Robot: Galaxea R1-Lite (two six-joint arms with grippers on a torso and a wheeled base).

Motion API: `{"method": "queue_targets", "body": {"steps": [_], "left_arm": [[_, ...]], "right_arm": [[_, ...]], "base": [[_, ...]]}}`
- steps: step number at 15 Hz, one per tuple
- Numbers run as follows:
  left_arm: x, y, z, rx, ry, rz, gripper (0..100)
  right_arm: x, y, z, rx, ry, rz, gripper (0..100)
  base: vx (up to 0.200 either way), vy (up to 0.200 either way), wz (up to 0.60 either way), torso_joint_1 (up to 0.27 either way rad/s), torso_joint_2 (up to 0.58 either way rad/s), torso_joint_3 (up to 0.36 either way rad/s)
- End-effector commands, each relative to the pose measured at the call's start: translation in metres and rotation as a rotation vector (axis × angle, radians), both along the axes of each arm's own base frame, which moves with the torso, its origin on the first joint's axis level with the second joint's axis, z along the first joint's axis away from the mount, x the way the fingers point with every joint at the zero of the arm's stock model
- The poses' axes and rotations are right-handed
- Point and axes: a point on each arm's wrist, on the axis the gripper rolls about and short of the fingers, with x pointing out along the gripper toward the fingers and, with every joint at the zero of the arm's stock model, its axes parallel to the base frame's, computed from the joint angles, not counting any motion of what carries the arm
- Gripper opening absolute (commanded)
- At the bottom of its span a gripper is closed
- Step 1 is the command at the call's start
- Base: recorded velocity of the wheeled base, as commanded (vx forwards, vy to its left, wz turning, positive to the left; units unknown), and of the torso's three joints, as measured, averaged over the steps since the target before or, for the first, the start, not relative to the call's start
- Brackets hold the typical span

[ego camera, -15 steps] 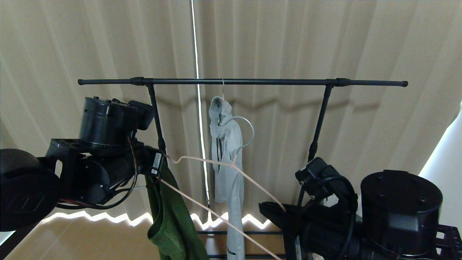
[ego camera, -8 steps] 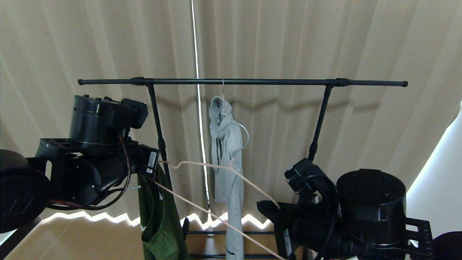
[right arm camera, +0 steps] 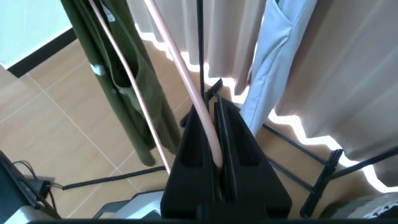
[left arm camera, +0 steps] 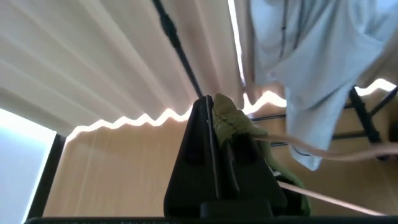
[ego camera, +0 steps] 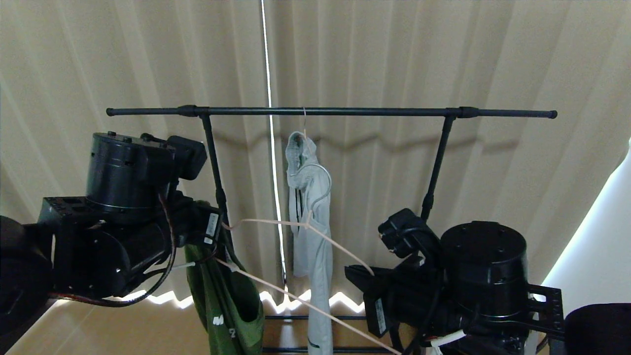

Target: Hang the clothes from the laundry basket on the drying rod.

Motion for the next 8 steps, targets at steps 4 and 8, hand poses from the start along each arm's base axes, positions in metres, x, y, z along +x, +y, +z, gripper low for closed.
{"method": "queue_targets", "body": {"steps": [4, 8], "left_arm": [[-0.029, -0.015, 0.015, -0.050, -0.044, -0.143, 0], [-0.059, -0.023, 0.027, -0.184, -0.046, -0.486, 0]], "right_arm": [[0.015, 0.019, -0.018, -0.008, -0.006, 0.010, 0], [0.017, 0.021, -0.017, -0.012, -0.020, 0.016, 0]], "base": [[0.000, 0.000, 0.00, 0.000, 0.00, 0.000], [0.000, 0.000, 0.00, 0.000, 0.00, 0.000]]}}
